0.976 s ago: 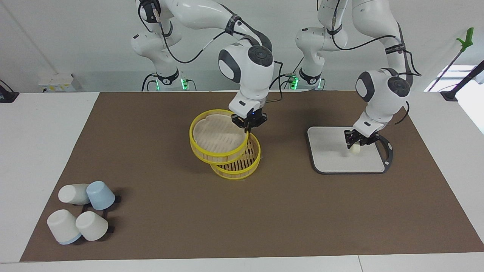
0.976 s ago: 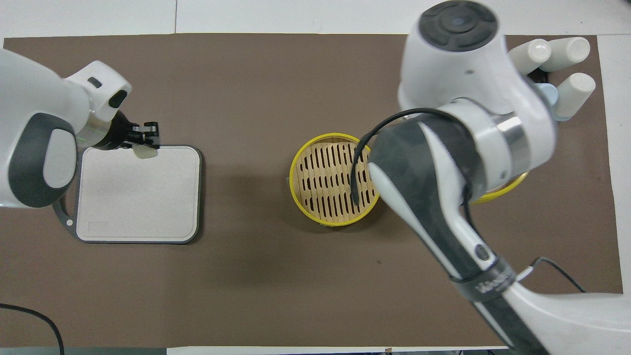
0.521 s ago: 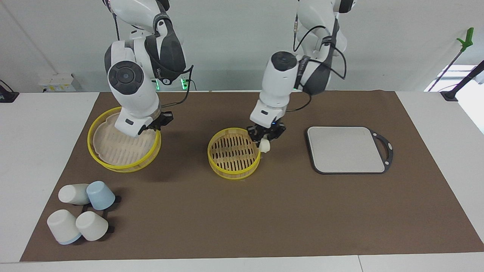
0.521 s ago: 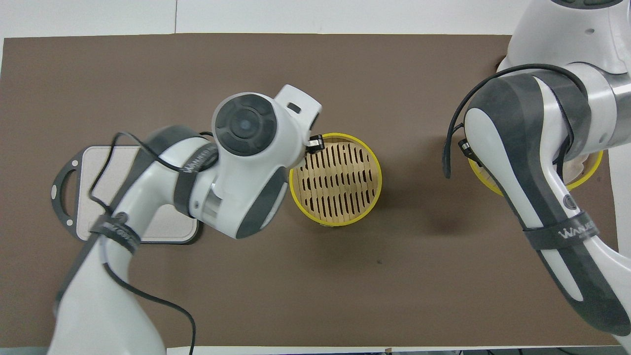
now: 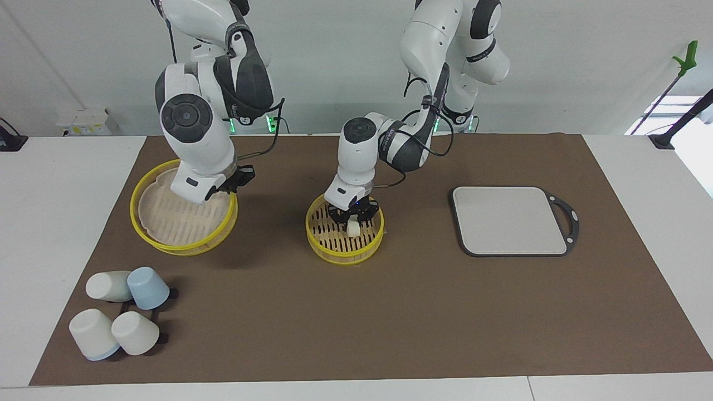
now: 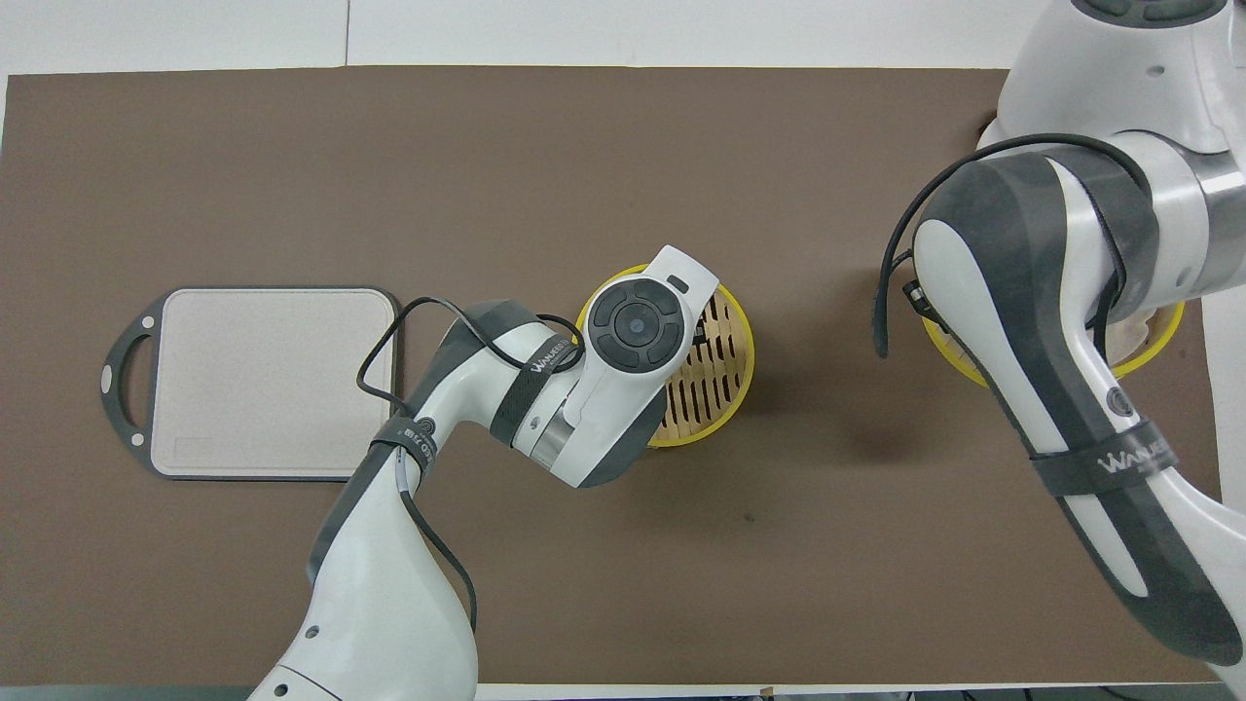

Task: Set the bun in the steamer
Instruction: 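Lower the bun into the open steamer and open the left gripper, then withdraw the left gripper while the right gripper brings the lid over the steamer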

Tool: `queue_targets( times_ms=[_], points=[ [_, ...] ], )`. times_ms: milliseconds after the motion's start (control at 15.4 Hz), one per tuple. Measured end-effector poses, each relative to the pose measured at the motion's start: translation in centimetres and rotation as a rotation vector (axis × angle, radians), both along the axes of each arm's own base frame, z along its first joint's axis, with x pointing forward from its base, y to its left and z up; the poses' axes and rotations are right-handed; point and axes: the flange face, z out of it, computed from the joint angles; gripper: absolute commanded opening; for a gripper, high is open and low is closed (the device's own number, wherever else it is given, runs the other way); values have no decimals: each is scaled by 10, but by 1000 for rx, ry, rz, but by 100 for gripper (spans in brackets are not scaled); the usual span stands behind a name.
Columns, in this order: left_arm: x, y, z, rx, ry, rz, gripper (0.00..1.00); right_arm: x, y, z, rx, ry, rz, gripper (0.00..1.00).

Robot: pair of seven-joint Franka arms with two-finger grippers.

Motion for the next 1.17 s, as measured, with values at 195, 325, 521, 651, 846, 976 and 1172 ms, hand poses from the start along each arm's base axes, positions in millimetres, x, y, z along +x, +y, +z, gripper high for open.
queue_targets(
  times_ms=[195,325,521,651,846,976,1172],
  points=[
    [1,1,1,-3,0,27,100,0,0,0,0,1,1,0],
    [1,1,5,-9,-2,45,100,0,1,0,0,1,2,0],
    [11,25,41,3,22,86,100,-1,5,0,3,-3,9,0],
    [35,91,103,21,71,110,100,1,14,2,16,-29,12,0],
    [60,249,204,3,105,102,100,1,65,7,104,-109,-28,0],
    [59,350,248,15,90,60,100,-13,148,11,153,-204,-69,0],
    [51,434,269,64,81,-29,100,-65,290,-4,212,-314,-98,0]
  ],
)
